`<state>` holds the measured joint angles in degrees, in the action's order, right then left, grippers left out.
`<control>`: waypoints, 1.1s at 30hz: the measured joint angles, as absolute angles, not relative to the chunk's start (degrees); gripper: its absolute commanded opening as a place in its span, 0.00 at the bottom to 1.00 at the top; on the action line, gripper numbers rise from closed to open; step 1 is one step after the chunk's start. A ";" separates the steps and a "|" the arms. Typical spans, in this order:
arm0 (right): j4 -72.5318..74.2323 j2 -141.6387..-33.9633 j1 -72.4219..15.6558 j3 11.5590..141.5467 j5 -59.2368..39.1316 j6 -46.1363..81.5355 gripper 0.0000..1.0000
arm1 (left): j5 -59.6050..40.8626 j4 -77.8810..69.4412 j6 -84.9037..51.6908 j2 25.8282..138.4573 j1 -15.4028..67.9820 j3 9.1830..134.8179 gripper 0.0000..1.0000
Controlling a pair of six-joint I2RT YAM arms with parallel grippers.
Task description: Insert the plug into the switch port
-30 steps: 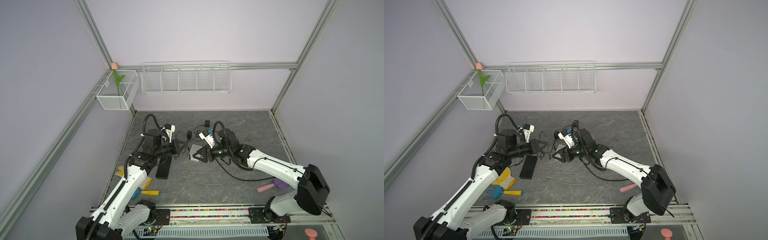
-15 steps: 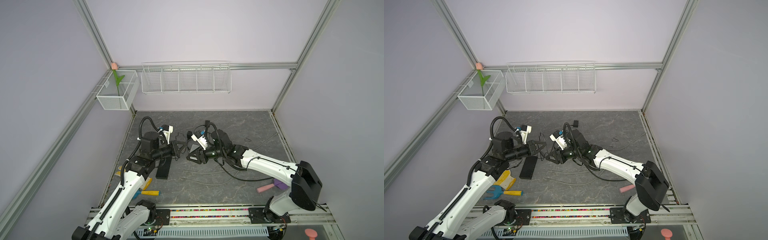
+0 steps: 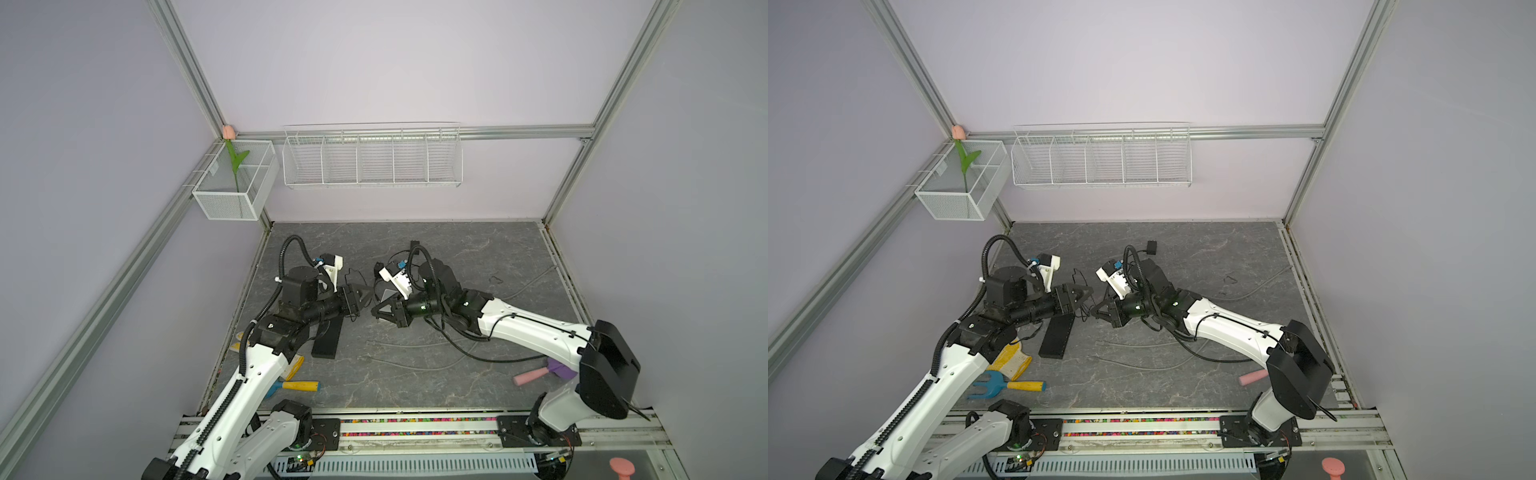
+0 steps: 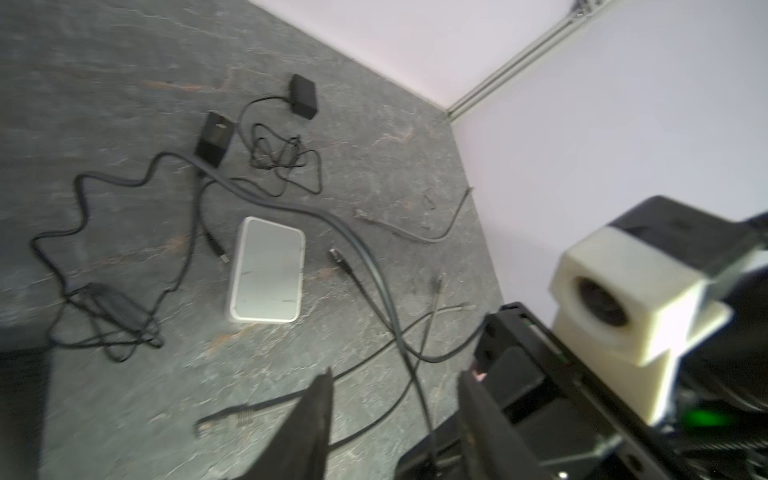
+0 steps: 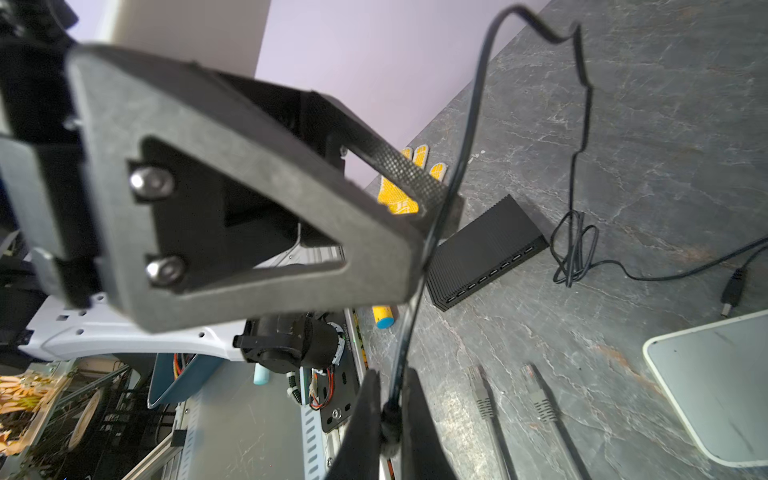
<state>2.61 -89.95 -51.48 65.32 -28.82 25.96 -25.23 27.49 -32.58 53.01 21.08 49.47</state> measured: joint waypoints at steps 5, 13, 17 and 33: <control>-1.96 -90.02 -50.15 66.04 -23.53 26.44 0.06 | -14.04 35.00 -30.39 52.27 21.08 49.52 0.90; -11.57 -91.05 -43.53 70.41 -15.53 28.60 0.06 | 3.36 39.13 -29.26 54.81 21.06 43.75 0.95; -12.60 -90.98 -43.99 69.63 -15.49 28.60 0.07 | 7.27 38.85 -29.36 60.95 21.06 43.59 0.99; -12.56 -85.10 -44.07 63.81 -15.49 27.86 0.08 | 12.80 36.97 -31.03 80.29 19.88 44.10 0.96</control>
<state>-12.56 -85.10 -44.07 63.81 -15.49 27.86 12.80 36.97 -31.03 80.29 19.88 44.10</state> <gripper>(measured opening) 0.091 0.981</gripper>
